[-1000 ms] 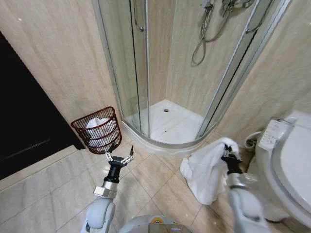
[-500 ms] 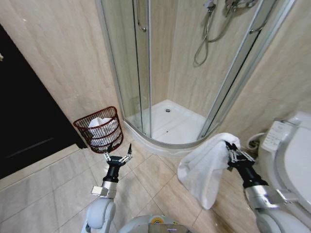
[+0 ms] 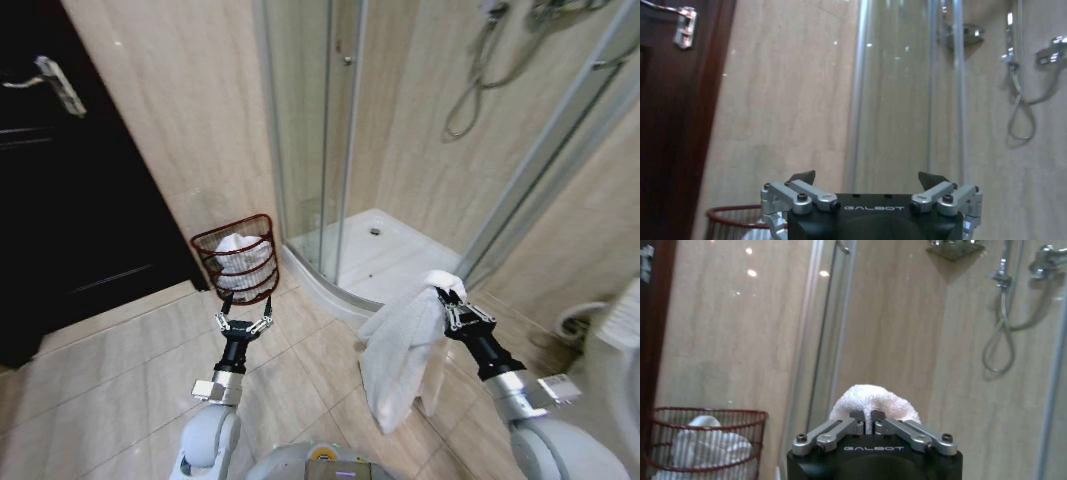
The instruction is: Discard the used towel into the hamper.
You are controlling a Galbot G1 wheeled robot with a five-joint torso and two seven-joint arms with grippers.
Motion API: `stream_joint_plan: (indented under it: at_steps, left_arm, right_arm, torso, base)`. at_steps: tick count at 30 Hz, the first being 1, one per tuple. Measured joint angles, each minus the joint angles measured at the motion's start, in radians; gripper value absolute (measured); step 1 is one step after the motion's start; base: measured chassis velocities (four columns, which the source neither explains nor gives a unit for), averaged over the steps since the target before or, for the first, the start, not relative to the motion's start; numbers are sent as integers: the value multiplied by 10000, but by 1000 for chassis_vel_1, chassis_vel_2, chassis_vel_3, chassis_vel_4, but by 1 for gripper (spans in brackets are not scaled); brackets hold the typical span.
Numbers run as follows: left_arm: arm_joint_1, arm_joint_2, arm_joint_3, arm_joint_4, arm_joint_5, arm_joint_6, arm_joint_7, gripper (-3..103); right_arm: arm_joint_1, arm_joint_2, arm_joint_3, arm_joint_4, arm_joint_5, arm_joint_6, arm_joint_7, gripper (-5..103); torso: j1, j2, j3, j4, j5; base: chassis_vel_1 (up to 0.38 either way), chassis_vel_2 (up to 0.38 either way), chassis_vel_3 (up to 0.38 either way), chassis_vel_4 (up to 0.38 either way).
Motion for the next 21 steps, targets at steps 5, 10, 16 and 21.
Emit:
stream_joint_plan:
  at_steps: [5,10,16,21]
  left_arm:
    - [-95,-49,178,-78,190,389,-380,100]
    - [-113,-75,249,-129,437,542,-551,100]
    - [-92,-108,288,-182,532,608,-608,100]
    - [-108,-90,288,-224,574,658,-644,100]
  right_arm:
    - [119,90,-159,94,-63,0,-64,4]
    - [170,-33,-353,377,-151,-28,-208,4]
    - [201,-178,-580,542,-279,-61,-425,4]
    - [627,-306,-570,430,-207,-218,-385,4]
  torso:
    - [82,227,160,-3,1]
    - [185,546,382,-2,1]
    - [267,812,567,-3,0]
    - [332,1009,702,-1,1]
  base:
    - [26,23,17,19]
    - [0,0,0,0]
    - [0,0,0,0]
    - [51,58,67,64]
